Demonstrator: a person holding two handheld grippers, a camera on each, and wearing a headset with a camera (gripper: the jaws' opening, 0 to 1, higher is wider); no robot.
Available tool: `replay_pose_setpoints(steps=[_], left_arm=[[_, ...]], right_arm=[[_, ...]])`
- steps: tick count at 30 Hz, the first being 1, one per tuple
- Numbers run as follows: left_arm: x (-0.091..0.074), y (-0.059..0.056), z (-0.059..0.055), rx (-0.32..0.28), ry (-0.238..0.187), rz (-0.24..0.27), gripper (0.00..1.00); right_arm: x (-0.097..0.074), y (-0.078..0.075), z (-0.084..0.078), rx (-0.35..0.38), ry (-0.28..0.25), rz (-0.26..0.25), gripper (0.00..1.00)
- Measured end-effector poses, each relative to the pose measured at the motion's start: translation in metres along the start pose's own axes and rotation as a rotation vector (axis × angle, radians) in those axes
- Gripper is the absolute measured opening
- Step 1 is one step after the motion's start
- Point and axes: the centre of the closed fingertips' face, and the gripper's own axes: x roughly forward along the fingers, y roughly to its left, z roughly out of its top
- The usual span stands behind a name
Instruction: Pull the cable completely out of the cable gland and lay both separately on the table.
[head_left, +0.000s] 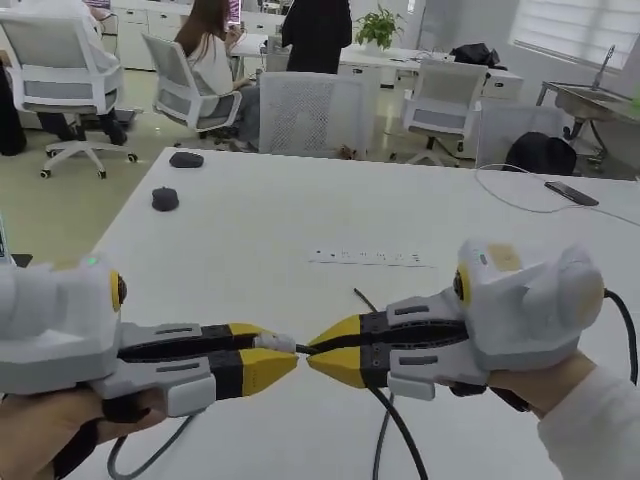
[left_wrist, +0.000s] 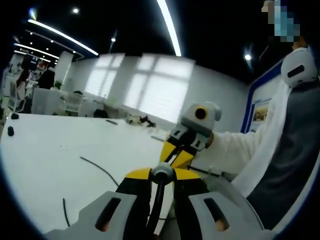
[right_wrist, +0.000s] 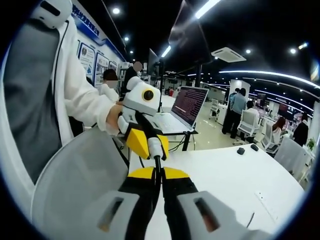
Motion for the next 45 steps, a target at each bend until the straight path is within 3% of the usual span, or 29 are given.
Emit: replay_pose_setpoints(steps=[21,38,40,42,43,45], left_arm=[[-0.006,-0.005,-0.003,0.014,0.003,-0.01,0.16],[-0.03,-0.008,-0.004,0.012,0.031,-0.011,0.16],[-0.038,-0.003,-0.005,0.003,0.03,0.007,0.16],[-0.048,0.001,0.0,-0.039,-0.007,0.014,0.16],[-0.052,0.002,0.002,-0.051,-0.022,0.012,0.16],[-0.058,0.003,0.004,-0.047,-0.023,0.017,0.16]], right_arm=[[0.006,0.008,-0.004,-0.003,0.003,0.007,0.03],[0.025,0.018,0.002,-0.039,0.012,0.002,0.02],[0.025,0.011,-0.01,-0.059,0.075,-0.035,0.02],[0.021,0.005,-0.015,-0.033,0.089,-0.067,0.02],[0.021,0.003,-0.014,-0.02,0.07,-0.07,0.02],[0.017,-0.005,-0.023,0.009,0.082,-0.097,0.02]])
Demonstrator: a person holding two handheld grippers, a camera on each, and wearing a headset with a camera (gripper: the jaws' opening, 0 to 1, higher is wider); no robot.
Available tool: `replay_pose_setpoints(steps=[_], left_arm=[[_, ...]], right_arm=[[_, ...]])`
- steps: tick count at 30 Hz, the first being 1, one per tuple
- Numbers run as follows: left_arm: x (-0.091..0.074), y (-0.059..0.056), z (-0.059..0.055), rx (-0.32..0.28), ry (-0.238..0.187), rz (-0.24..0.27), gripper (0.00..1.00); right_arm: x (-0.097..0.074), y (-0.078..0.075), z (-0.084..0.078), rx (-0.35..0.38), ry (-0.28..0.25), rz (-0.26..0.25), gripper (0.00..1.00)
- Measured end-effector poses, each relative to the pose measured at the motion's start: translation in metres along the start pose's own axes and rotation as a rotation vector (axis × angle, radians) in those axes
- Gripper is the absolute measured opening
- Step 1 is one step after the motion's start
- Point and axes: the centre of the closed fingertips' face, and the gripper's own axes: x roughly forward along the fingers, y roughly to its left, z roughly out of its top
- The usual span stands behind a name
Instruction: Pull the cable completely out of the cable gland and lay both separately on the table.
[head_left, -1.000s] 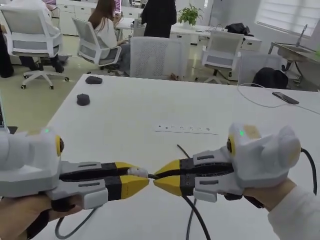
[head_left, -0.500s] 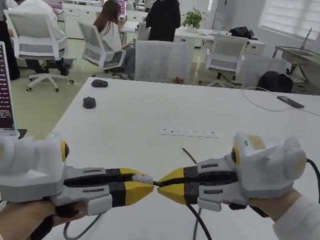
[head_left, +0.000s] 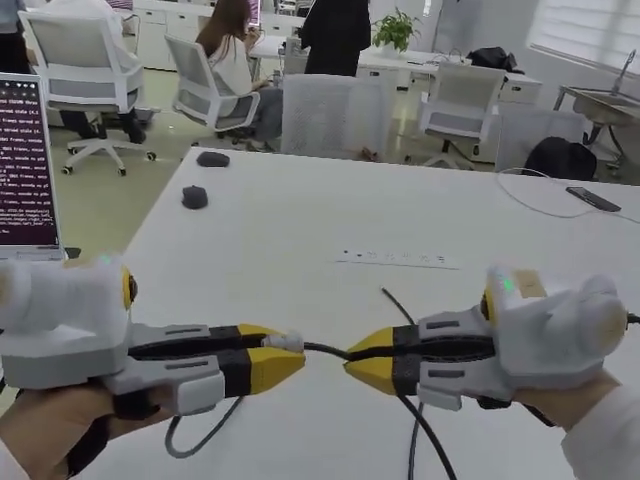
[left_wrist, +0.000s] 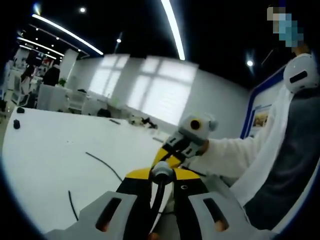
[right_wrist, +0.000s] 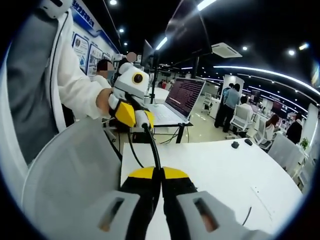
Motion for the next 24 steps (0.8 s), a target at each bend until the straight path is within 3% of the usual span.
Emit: replay_pose_setpoints(steps=[6,11,16,24], left_arm=[[-0.008,0.003,0.004,-0.006,-0.013,0.004,0.16],[-0.016,0.008,0.01,-0.03,-0.043,0.01,0.16],[-0.019,0.008,0.01,-0.016,-0.042,0.021,0.16],[-0.007,0.0,0.002,0.032,0.007,0.052,0.16]], right_arm=[[0.003,-0.006,-0.021,0.021,0.073,-0.017,0.02],[-0.002,-0.015,-0.05,0.06,0.151,-0.048,0.02],[-0.006,-0.019,-0.063,0.095,0.159,-0.06,0.03],[-0.009,-0.02,-0.072,0.101,0.18,-0.052,0.03]])
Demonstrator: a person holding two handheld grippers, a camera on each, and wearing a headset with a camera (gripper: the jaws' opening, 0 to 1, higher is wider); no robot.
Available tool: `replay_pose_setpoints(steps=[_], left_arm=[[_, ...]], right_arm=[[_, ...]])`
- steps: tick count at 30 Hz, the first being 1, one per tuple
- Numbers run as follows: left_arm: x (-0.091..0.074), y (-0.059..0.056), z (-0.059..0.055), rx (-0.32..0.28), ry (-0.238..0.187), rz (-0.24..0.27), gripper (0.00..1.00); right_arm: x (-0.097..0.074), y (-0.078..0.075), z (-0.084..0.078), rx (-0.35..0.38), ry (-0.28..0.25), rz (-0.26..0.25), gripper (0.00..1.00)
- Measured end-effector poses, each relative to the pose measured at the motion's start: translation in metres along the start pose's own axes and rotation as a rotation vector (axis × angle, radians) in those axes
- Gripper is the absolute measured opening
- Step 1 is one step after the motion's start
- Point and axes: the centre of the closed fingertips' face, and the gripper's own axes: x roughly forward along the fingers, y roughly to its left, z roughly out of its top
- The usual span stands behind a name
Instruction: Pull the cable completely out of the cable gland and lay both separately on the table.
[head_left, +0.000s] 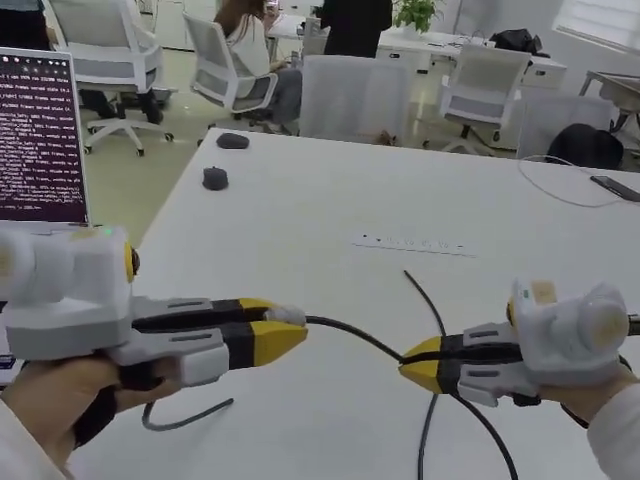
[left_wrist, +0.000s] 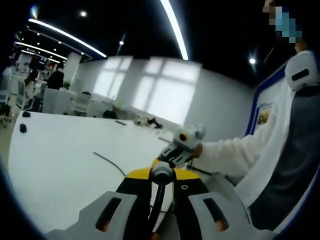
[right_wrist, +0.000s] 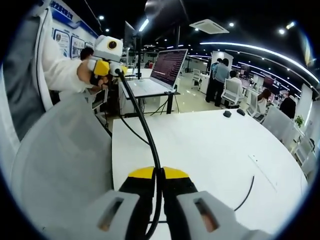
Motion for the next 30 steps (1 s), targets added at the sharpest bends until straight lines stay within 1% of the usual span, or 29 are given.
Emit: replay_pose_setpoints(steps=[2,4,6,8,10,14,16,17,19,20,21,22,24,26,27,29,30], left_arm=[[0.002,-0.001,0.0,0.002,-0.002,0.001,0.16],[0.006,-0.002,-0.001,-0.005,-0.006,0.004,0.16],[0.011,-0.006,-0.001,-0.01,-0.013,0.001,0.16],[0.017,-0.007,0.0,-0.011,-0.021,0.012,0.16],[0.025,-0.01,0.0,-0.003,-0.024,0.022,0.16],[0.045,-0.017,-0.005,0.006,-0.007,0.034,0.16],[0.06,-0.022,-0.009,0.011,0.003,0.039,0.16],[0.069,-0.024,-0.01,0.019,0.008,0.044,0.16],[0.084,-0.03,-0.015,0.031,0.023,0.049,0.16],[0.09,-0.032,-0.017,0.037,0.028,0.054,0.16],[0.097,-0.035,-0.019,0.038,0.027,0.055,0.16],[0.102,-0.038,-0.02,0.034,0.02,0.054,0.16],[0.114,-0.043,-0.023,0.029,0.017,0.055,0.16],[0.123,-0.048,-0.026,0.042,0.015,0.046,0.16],[0.125,-0.049,-0.027,0.043,0.014,0.047,0.16],[0.13,-0.053,-0.026,0.032,0.001,0.05,0.16],[0.132,-0.055,-0.025,0.033,-0.004,0.044,0.16]], right_arm=[[-0.002,0.0,-0.001,0.006,0.005,-0.001,0.03],[-0.007,-0.001,-0.005,0.009,0.016,-0.02,0.04],[-0.014,-0.001,-0.007,0.012,0.02,-0.038,0.04],[-0.022,-0.001,-0.01,0.01,0.018,-0.042,0.06],[-0.031,-0.001,-0.01,-0.012,0.009,-0.038,0.12],[-0.046,-0.004,-0.002,-0.029,-0.033,-0.02,0.14],[-0.056,-0.005,0.005,-0.042,-0.069,-0.004,0.15],[-0.062,-0.005,0.009,-0.056,-0.093,0.009,0.15],[-0.071,-0.004,0.016,-0.074,-0.124,0.038,0.15],[-0.078,-0.002,0.021,-0.081,-0.15,0.062,0.16],[-0.082,-0.002,0.025,-0.083,-0.168,0.076,0.16],[-0.089,0.001,0.032,-0.095,-0.198,0.105,0.16],[-0.099,0.006,0.04,-0.123,-0.227,0.149,0.16],[-0.105,0.008,0.042,-0.154,-0.233,0.168,0.15],[-0.105,0.007,0.042,-0.153,-0.232,0.167,0.15],[-0.105,0.008,0.041,-0.165,-0.229,0.178,0.16],[-0.105,0.009,0.04,-0.172,-0.226,0.184,0.16]])
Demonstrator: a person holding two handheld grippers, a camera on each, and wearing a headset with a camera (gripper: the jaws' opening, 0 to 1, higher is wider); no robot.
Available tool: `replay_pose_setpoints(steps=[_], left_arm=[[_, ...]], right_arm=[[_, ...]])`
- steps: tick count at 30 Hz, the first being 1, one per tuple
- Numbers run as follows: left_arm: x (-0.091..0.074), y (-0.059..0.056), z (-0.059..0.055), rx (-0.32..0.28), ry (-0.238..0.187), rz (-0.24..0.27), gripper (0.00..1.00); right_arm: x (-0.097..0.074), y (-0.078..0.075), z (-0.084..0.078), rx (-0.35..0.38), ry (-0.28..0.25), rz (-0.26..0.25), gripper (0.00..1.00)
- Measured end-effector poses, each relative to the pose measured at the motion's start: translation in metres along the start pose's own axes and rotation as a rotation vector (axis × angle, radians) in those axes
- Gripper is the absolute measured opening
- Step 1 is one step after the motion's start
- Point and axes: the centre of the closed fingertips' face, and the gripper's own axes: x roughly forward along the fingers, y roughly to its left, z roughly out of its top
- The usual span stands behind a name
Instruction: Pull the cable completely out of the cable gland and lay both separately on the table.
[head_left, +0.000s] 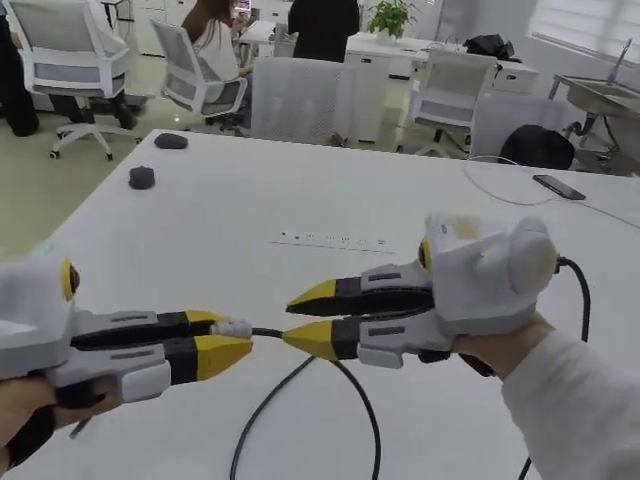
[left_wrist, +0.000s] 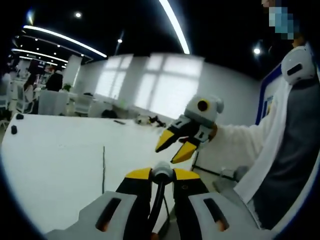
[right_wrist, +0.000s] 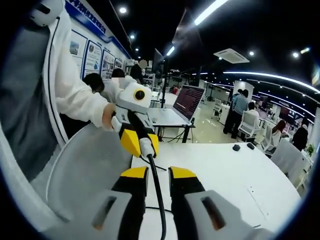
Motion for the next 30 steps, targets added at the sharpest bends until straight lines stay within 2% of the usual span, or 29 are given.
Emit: replay_pose_setpoints(steps=[2,5,9,12,14,17,22,30], left_arm=[[0.004,-0.004,0.001,0.016,0.007,-0.02,0.16],[0.007,-0.003,0.003,0.029,0.02,-0.018,0.16],[0.01,-0.005,0.004,0.063,0.043,-0.034,0.16],[0.01,-0.002,0.004,0.074,0.049,-0.034,0.16],[0.012,-0.001,0.005,0.082,0.054,-0.039,0.16],[0.013,0.004,0.003,0.102,0.068,-0.033,0.16],[0.012,0.008,0.006,0.108,0.067,-0.032,0.16],[0.014,0.012,0.012,0.105,0.043,-0.022,0.16]], right_arm=[[0.0,0.002,-0.003,-0.007,0.003,0.015,0.15],[0.003,0.001,-0.01,-0.002,0.009,0.026,0.14],[0.007,0.002,-0.01,-0.01,0.004,0.043,0.12],[0.011,0.002,-0.009,-0.018,-0.003,0.064,0.08],[0.015,0.003,-0.013,-0.039,0.014,0.082,0.05],[0.018,0.001,-0.015,-0.038,0.014,0.078,0.03],[0.017,-0.001,-0.013,-0.028,-0.004,0.085,0.03],[0.015,-0.009,-0.014,-0.044,-0.017,0.076,0.02]])
